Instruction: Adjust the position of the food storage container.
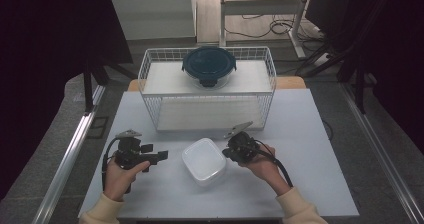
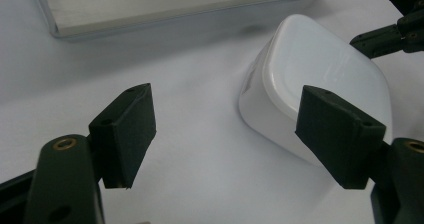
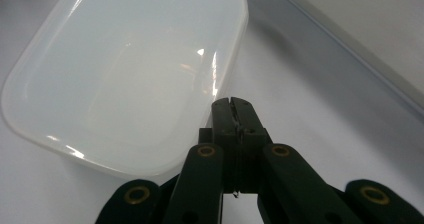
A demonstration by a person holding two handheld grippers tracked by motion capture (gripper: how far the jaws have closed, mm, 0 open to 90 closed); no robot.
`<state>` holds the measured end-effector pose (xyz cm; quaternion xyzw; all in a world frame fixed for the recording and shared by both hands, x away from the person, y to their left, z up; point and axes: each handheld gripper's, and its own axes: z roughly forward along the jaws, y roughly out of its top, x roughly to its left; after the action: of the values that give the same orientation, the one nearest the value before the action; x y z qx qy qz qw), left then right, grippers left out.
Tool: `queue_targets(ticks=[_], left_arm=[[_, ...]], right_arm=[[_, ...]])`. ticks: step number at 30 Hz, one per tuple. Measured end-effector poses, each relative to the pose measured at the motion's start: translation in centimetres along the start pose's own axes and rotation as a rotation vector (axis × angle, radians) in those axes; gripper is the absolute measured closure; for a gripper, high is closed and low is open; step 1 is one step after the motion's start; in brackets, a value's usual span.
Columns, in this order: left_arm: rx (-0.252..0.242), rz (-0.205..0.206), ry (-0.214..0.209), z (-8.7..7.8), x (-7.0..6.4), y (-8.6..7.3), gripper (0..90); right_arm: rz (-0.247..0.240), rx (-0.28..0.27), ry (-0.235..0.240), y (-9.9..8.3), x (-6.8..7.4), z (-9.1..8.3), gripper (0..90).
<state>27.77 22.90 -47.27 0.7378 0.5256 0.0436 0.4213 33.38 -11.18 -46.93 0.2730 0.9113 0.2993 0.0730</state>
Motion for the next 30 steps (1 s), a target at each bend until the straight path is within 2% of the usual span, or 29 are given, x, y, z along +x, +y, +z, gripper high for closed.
queue_targets(ticks=[8,16,22,30], left_arm=[[0.004,0.003,0.001,0.1,0.0,0.0,23.3],[0.009,0.002,0.004,0.2,0.1,-0.2,23.3],[0.011,0.003,0.007,0.3,0.1,-0.3,23.3],[0.009,-0.004,0.013,-0.2,0.5,-0.8,23.2]], right_arm=[[-0.014,-0.006,0.035,0.1,1.7,0.1,89.5],[0.000,-0.010,0.044,-0.3,2.0,0.2,89.5],[0.014,0.008,0.090,-0.8,2.6,0.4,89.5],[-0.018,0.021,0.126,-0.2,3.9,0.7,89.5]])
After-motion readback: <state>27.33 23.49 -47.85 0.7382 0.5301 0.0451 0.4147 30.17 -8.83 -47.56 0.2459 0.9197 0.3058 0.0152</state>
